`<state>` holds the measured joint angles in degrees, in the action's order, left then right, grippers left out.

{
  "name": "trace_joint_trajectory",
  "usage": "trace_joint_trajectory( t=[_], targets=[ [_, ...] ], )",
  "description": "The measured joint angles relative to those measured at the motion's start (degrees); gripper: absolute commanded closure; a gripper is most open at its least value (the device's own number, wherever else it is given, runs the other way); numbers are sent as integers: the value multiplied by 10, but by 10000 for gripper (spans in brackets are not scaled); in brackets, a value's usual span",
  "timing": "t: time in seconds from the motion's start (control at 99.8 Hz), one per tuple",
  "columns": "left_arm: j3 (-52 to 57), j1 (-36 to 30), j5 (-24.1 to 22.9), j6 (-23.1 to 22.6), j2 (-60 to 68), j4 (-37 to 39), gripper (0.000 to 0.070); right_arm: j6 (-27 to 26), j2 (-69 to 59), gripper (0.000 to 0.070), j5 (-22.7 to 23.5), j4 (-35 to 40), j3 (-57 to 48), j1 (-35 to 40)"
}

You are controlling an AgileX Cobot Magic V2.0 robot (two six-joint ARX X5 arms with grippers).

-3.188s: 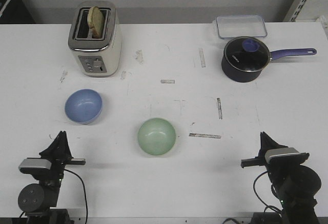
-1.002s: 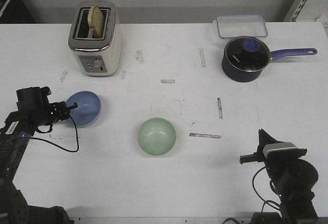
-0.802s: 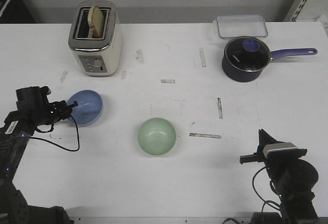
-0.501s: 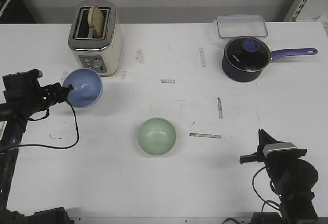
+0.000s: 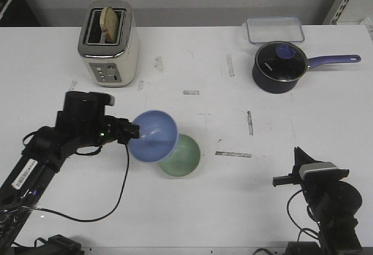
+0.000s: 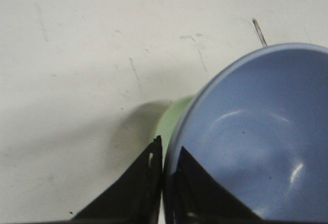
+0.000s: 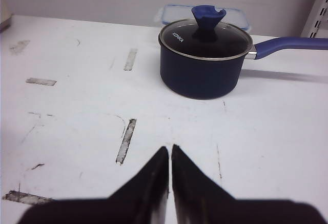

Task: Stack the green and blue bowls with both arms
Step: 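Lift the blue bowl with the left gripper and lower it into the green bowl, then open the left gripper and withdraw it from the stacked bowls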

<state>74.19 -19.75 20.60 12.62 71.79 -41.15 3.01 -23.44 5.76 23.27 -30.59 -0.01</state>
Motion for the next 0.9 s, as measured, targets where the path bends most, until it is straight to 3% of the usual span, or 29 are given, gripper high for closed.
trace_joint_trajectory(
  t=[0.16,0.271,0.682,0.752,0.902],
  targets=[
    [0,-88,-63,0,51,6,700,0,0,700,0,0,0,0],
    [0,-117,-80,0,94,8,699,0,0,700,0,0,0,0],
    [0,-130,-103,0,177,37,690,0,0,700,1,0,0,0],
    [0,-130,-103,0,177,43,580,0,0,700,1,0,0,0],
    [0,-130,-103,0,177,47,221,0,0,700,2,0,0,0]
  ],
)
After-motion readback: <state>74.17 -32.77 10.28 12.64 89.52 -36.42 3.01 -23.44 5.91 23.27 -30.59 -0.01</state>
